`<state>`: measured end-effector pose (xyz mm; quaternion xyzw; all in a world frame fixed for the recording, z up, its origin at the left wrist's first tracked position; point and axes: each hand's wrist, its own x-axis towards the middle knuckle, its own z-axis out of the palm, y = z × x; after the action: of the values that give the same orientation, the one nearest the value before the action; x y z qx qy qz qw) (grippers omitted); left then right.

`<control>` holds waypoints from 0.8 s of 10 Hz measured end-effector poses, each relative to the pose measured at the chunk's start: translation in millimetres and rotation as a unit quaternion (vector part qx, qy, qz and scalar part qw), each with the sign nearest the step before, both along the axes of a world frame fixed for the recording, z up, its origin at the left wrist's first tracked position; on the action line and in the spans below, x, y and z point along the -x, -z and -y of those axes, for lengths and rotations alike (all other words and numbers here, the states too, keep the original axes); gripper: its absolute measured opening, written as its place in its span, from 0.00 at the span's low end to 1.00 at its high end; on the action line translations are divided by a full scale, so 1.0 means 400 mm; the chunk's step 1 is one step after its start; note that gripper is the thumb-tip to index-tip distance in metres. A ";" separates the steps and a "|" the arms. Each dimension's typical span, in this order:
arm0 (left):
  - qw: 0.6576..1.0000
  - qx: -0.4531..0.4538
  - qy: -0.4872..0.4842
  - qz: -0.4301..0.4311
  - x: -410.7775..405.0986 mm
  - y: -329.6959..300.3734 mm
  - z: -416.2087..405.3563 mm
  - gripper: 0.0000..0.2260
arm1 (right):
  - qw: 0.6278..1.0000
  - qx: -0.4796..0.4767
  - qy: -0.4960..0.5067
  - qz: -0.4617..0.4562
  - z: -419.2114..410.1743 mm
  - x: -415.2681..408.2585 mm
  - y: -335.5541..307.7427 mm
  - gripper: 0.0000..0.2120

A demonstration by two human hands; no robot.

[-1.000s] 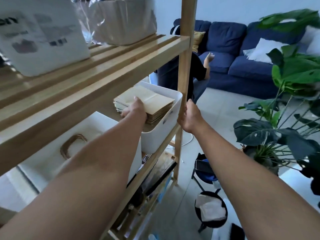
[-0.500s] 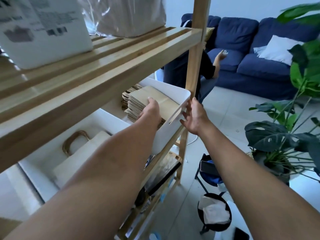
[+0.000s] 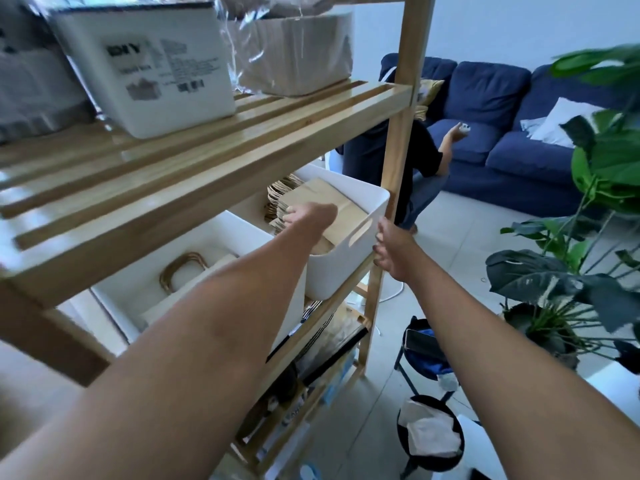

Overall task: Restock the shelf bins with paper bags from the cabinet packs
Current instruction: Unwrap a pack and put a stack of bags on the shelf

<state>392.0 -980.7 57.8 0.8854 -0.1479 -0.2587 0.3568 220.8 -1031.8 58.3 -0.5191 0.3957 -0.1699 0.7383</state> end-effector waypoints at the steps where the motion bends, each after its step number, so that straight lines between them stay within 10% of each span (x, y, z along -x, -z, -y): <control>1: 0.995 -0.069 -0.014 0.067 0.163 -0.127 -0.110 0.36 | 0.997 0.044 -0.025 -0.059 -0.051 0.054 -0.009 0.08; 4: 0.978 -0.029 0.077 0.191 0.432 -0.181 -0.425 0.29 | 0.945 0.244 -0.130 -0.175 -0.314 0.268 -0.125 0.24; 8: 0.946 -0.236 0.161 0.156 0.602 -0.232 -0.913 0.24 | 0.817 0.388 -0.369 -0.214 -0.677 0.336 -0.187 0.19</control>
<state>151.1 -615.3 150.6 0.9380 -0.2768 -0.1986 0.0636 86.4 -760.8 133.1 -0.8932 0.2234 0.0910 0.3796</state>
